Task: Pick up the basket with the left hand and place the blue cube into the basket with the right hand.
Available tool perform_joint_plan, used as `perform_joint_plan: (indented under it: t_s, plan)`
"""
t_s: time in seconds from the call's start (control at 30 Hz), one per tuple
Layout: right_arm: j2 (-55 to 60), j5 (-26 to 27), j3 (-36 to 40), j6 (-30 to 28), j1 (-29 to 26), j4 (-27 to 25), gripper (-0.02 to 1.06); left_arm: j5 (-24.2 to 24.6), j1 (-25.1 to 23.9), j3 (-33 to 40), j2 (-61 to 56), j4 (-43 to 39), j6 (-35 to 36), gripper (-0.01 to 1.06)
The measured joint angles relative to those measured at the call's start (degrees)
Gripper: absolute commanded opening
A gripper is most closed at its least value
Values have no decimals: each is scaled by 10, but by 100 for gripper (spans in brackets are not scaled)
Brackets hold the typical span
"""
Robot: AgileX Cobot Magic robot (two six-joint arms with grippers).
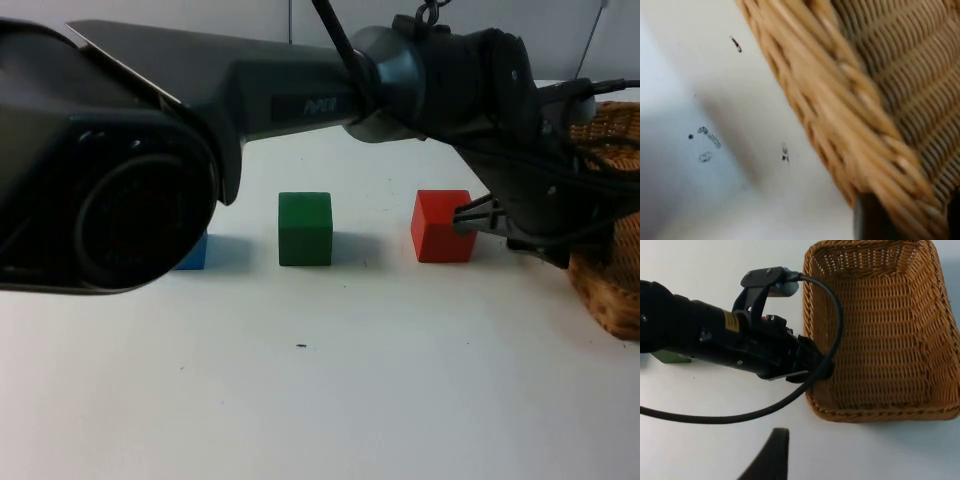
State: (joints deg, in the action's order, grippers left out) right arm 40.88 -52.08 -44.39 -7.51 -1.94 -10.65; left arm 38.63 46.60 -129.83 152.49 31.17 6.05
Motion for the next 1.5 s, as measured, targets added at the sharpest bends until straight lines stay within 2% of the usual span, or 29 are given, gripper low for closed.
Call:
perform_joint_plan:
  t_s: [0.03,0.13,0.17,0.37,0.53,0.73,0.87,1.0,1.27,1.5]
  plan:
    - [0,0,0,0,0,0,99,-7,0,0,1,8,4,22]
    - [0,0,0,-1,0,0,99,-27,0,0,1,22,7,3]
    - [0,0,0,-1,0,0,99,-27,0,0,1,22,7,0]
    - [0,0,0,-5,0,0,99,-29,2,0,3,22,1,0]
    - [0,4,0,-5,0,0,99,-32,2,0,3,22,29,0]
    - [0,7,0,-5,0,0,99,-33,2,0,-1,-13,105,0]
    - [0,7,0,-5,0,0,99,-34,2,0,-28,-82,190,0]
    - [0,10,0,-6,0,0,99,-33,1,0,-59,-97,218,0]
    - [0,12,0,-6,0,0,99,-31,-4,0,-96,-95,240,0]
    - [0,12,0,-6,0,0,99,7,-34,1,-102,-88,243,0]
